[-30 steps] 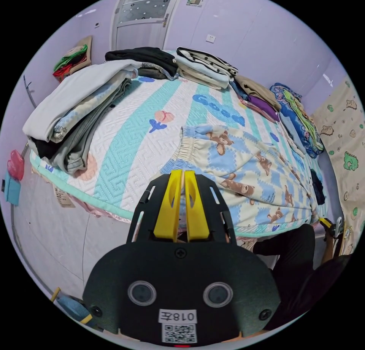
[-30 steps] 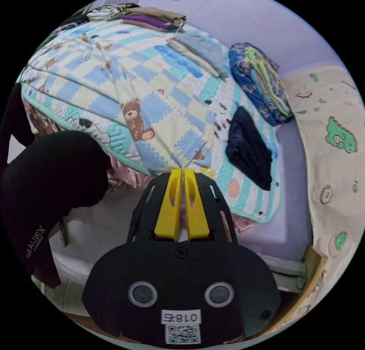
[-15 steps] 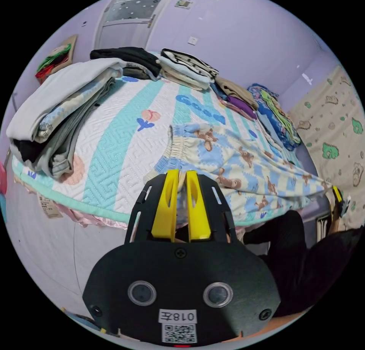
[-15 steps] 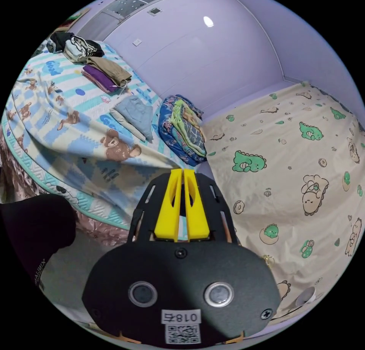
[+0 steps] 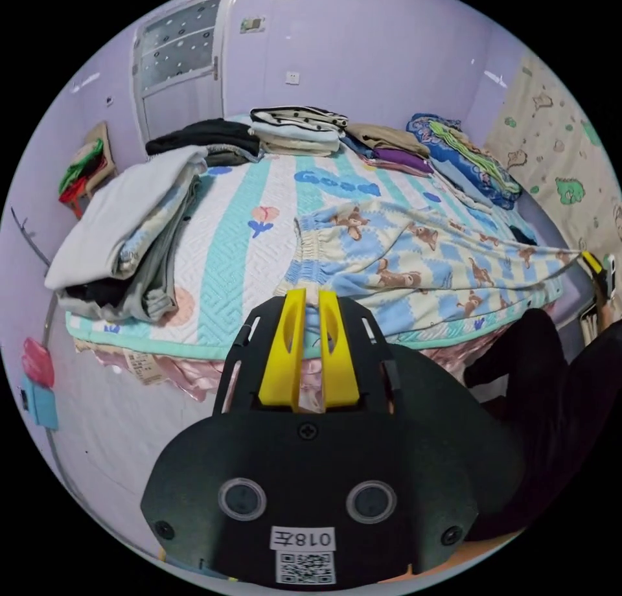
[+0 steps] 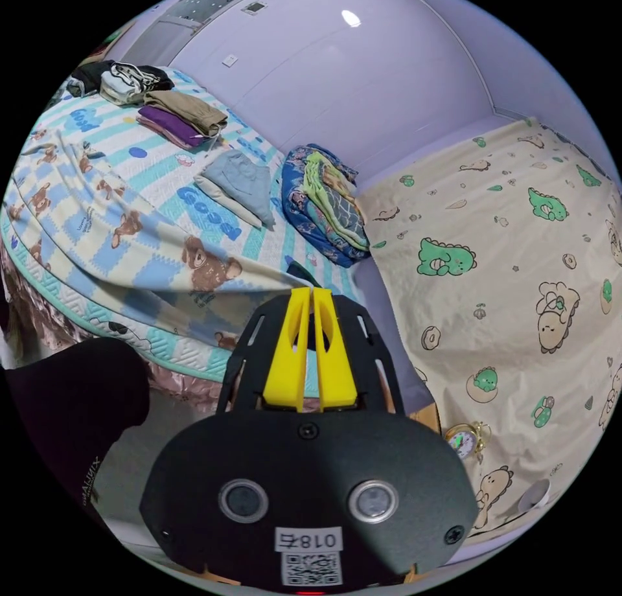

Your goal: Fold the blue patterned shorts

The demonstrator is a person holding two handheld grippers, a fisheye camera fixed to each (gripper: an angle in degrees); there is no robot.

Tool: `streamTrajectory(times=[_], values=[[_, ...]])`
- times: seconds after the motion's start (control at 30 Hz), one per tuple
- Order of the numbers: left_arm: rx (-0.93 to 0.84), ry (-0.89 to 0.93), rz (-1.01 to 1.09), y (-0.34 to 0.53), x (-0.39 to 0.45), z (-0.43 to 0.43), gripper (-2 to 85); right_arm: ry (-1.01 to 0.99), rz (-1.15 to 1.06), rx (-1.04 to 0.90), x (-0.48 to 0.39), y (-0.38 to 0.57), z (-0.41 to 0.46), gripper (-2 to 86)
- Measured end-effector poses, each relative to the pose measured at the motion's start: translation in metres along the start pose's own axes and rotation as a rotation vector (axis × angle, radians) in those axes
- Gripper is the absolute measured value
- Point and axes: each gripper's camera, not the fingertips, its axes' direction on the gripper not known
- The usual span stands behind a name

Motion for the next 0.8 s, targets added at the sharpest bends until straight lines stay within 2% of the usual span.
streamTrajectory(times=[0.2, 0.3, 0.4, 0.47, 0.57, 0.7, 0.8], values=[[-0.007, -0.076, 0.071, -0.013, 0.024, 0.0, 5.2, -0.038, 0.046, -0.027, 0.013, -0.019, 0.024, -0.8], [-0.026, -0.105, 0.049, -0.023, 0.025, 0.007, 3.0, -0.048, 0.039, -0.115, 0.016, -0.042, 0.065, -0.7], [-0.048, -0.163, 0.012, -0.035, 0.026, 0.013, 0.8, -0.108, 0.039, -0.262, 0.011, -0.065, 0.146, -0.1], [-0.048, -0.175, -0.007, -0.041, 0.028, 0.014, 0.3, -0.239, 0.097, -0.375, 0.004, -0.079, 0.223, 1.2], [-0.061, -0.196, -0.047, -0.051, 0.032, 0.017, 0.2, -0.34, 0.151, -0.459, -0.01, -0.09, 0.292, 5.6], [-0.108, -0.21, -0.025, -0.066, 0.041, 0.022, 0.8, -0.404, 0.209, -0.532, -0.006, -0.089, 0.326, 10.1], [-0.127, -0.215, -0.006, -0.073, 0.041, 0.027, 0.9, -0.45, 0.297, -0.494, 0.016, -0.062, 0.32, 11.3]])
